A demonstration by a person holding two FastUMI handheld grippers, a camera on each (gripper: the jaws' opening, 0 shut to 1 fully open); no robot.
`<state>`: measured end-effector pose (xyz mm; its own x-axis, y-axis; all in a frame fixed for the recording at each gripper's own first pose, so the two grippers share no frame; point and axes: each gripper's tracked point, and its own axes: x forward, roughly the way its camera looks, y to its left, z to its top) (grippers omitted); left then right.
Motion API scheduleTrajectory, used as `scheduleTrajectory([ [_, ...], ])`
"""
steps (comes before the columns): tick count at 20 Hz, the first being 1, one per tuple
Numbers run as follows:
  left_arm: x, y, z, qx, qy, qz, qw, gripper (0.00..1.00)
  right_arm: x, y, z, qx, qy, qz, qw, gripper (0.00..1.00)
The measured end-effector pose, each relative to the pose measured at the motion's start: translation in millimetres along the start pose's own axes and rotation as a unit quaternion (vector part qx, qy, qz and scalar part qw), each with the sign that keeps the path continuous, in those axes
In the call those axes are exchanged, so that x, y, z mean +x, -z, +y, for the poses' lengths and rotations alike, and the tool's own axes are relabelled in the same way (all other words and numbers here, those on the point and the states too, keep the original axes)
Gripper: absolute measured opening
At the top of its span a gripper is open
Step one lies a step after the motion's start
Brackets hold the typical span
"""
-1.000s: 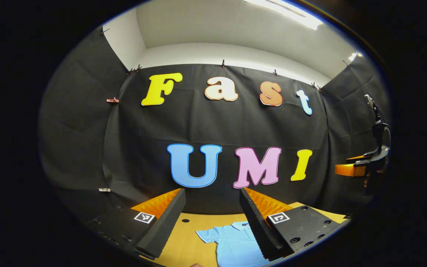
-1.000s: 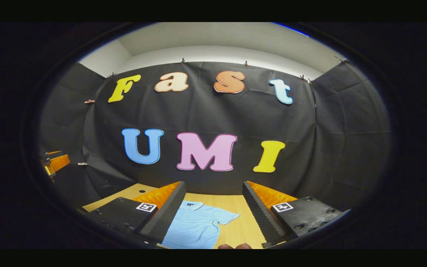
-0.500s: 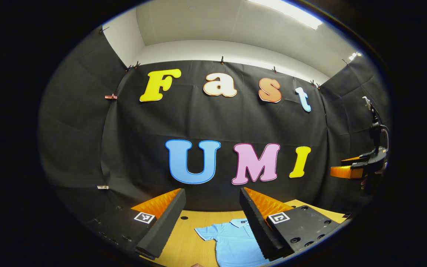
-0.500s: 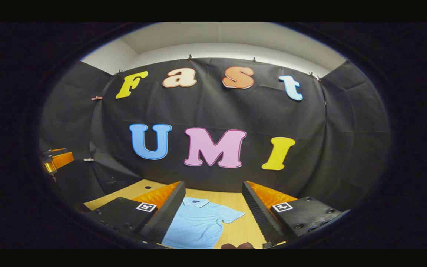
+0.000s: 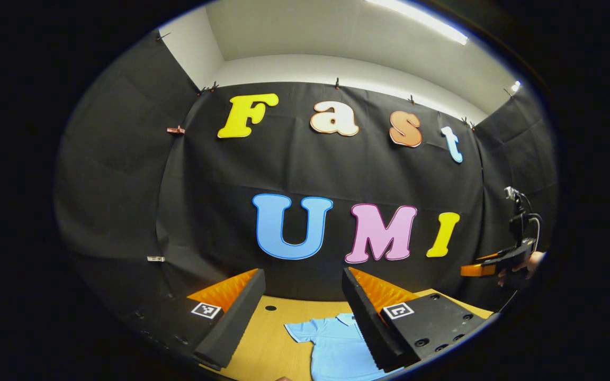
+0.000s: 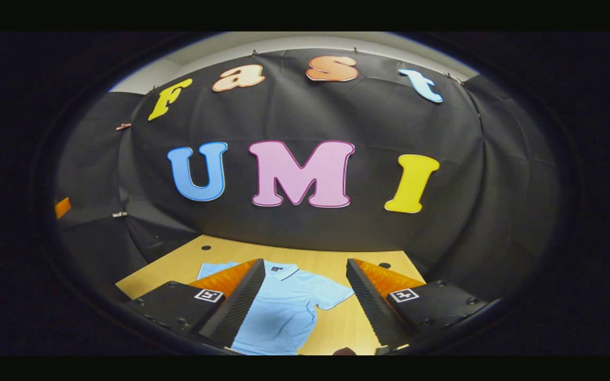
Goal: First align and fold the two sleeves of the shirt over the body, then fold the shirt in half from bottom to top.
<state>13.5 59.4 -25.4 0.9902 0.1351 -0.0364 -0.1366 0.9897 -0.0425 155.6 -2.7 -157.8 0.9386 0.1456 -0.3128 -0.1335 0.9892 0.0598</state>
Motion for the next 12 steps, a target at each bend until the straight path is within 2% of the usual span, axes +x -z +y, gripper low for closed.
scheduleTrajectory([
  [3, 21, 5, -6, 0.011, -0.021, 0.004, 1.0, 0.95, 63, 35, -11, -0.013, -0.019, 0.041, 0.999, 0.97],
  [7, 58, 14, -36, 0.018, -0.022, 0.007, 1.0, 0.95, 156, 101, -40, -0.04, -0.031, 0.102, 0.993, 0.97],
  [10, 99, 21, -66, 0.024, -0.023, 0.006, 0.999, 0.95, 213, 172, -63, -0.026, -0.042, 0.174, 0.984, 0.97],
  [12, 121, 26, -87, 0.02, -0.024, 0.005, 0.999, 0.95, 241, 217, -76, 0.004, -0.043, 0.219, 0.975, 0.98],
])
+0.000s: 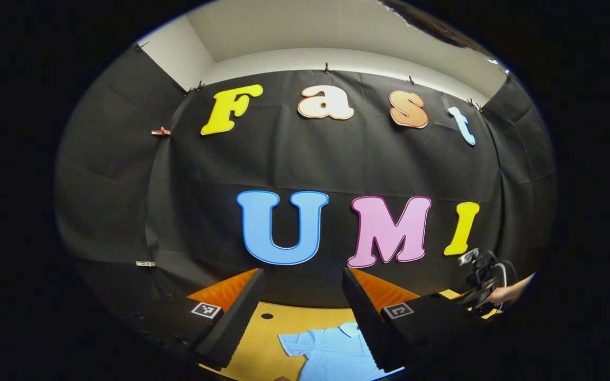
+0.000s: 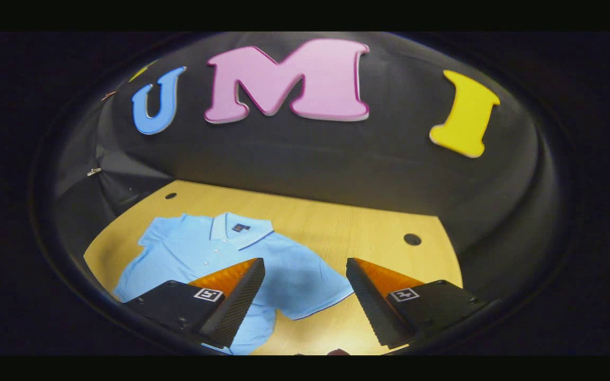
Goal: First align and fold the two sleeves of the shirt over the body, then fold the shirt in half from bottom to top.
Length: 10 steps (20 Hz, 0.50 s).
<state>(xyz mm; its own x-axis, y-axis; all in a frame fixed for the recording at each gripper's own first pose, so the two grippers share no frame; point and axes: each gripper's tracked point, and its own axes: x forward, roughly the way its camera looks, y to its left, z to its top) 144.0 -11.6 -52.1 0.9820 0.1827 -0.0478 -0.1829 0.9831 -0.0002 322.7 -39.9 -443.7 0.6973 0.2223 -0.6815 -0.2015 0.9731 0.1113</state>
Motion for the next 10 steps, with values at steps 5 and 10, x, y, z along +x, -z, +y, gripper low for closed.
scheduleTrajectory([
  [5, 31, 9, -30, 0.01, -0.01, -0.004, 1.0, 0.95, 63, 57, -33, 0.041, 0.004, 0.07, 0.997, 0.99],
  [10, 47, 25, -45, 0.014, 0.012, 0.023, 1.0, 0.95, 87, 99, -50, 0.063, 0.029, 0.128, 0.989, 0.99],
])
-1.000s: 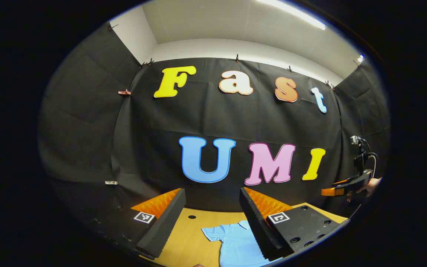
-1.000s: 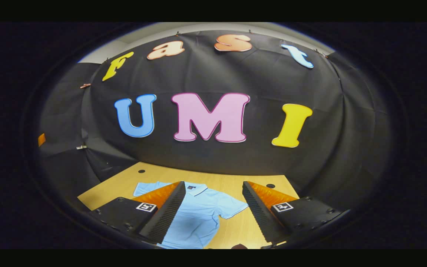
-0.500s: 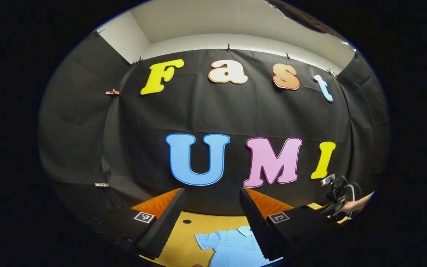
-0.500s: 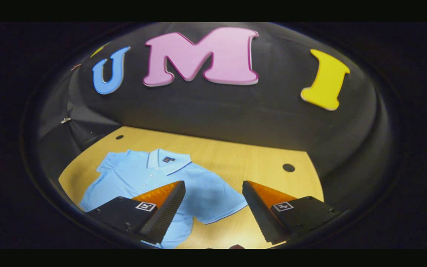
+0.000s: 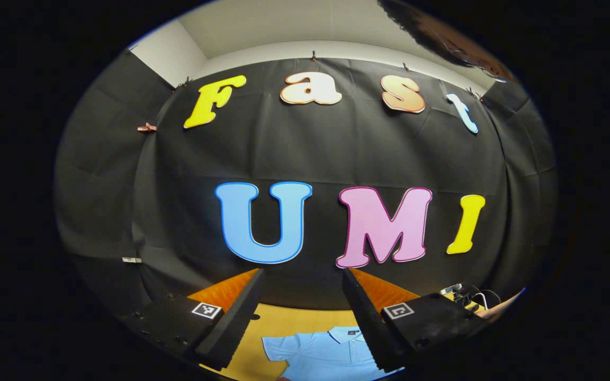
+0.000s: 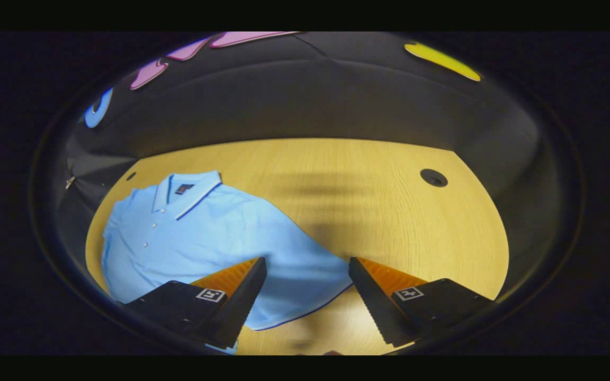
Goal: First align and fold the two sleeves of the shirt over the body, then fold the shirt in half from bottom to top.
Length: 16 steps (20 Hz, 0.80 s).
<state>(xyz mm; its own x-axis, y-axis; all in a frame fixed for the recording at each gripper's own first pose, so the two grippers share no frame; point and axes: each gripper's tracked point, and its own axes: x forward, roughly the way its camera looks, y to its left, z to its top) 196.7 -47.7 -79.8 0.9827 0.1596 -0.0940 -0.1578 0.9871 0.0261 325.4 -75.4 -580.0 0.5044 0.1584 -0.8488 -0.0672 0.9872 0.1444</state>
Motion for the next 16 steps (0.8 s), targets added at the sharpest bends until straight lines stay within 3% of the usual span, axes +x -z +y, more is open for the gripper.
scheduleTrajectory([
  [4, 7, 11, 10, 0.018, 0.012, 0.021, 1.0, 0.95, 4, -1, -9, -0.017, 0.019, -0.01, 1.0, 0.98],
  [6, 7, 21, 15, 0.012, 0.016, 0.034, 0.999, 0.95, -1, -3, -5, -0.032, 0.016, -0.015, 0.999, 0.65],
  [9, 6, 27, 28, 0.001, 0.014, 0.044, 0.999, 0.95, -1, -8, 13, -0.005, -0.009, -0.015, 1.0, 0.28],
  [12, 6, 34, 50, -0.012, -0.002, 0.045, 0.999, 0.95, -23, -41, 59, 0.031, -0.07, -0.065, 0.995, 0.33],
  [14, 9, 44, 62, -0.02, -0.009, 0.051, 0.998, 0.95, -43, -62, 102, 0.028, -0.12, -0.096, 0.988, 0.23],
  [16, 11, 60, 74, -0.033, -0.016, 0.07, 0.997, 0.95, -58, -65, 146, 0.022, -0.163, -0.093, 0.982, 0.23],
])
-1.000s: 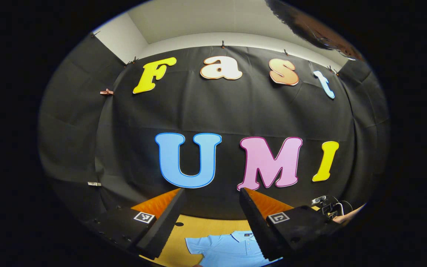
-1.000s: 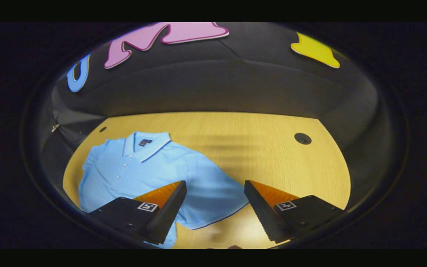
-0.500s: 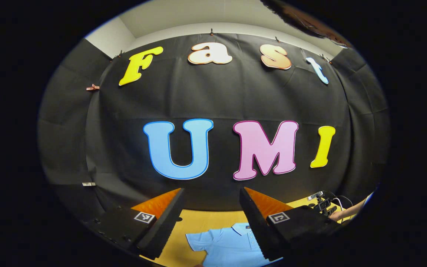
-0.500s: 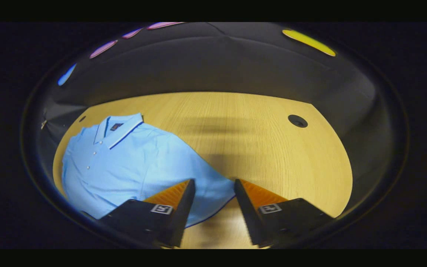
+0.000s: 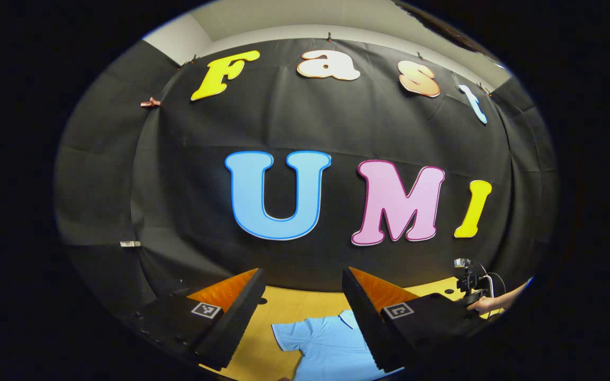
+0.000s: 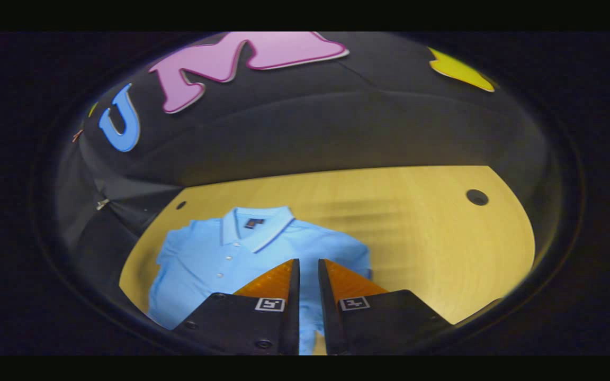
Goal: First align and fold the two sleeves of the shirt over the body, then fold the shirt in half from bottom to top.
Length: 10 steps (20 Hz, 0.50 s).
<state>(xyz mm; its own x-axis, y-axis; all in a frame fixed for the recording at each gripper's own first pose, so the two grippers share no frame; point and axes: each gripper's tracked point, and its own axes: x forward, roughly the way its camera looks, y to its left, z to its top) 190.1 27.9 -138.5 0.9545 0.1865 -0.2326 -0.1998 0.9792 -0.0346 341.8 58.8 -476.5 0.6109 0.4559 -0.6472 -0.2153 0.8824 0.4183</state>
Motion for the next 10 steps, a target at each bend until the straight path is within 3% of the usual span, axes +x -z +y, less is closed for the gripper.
scheduleTrajectory([
  [3, 6, 21, 17, -0.036, -0.008, 0.032, 0.999, 0.95, 12, 26, 36, -0.015, -0.03, 0.037, 0.999, 0.23],
  [5, 4, 33, 28, -0.052, -0.02, 0.05, 0.997, 0.96, 23, 41, 36, -0.032, -0.023, 0.049, 0.998, 0.23],
  [10, -1, 59, 42, -0.037, -0.036, 0.072, 0.996, 0.96, 9, 38, 14, -0.047, -0.006, 0.04, 0.998, 0.23],
])
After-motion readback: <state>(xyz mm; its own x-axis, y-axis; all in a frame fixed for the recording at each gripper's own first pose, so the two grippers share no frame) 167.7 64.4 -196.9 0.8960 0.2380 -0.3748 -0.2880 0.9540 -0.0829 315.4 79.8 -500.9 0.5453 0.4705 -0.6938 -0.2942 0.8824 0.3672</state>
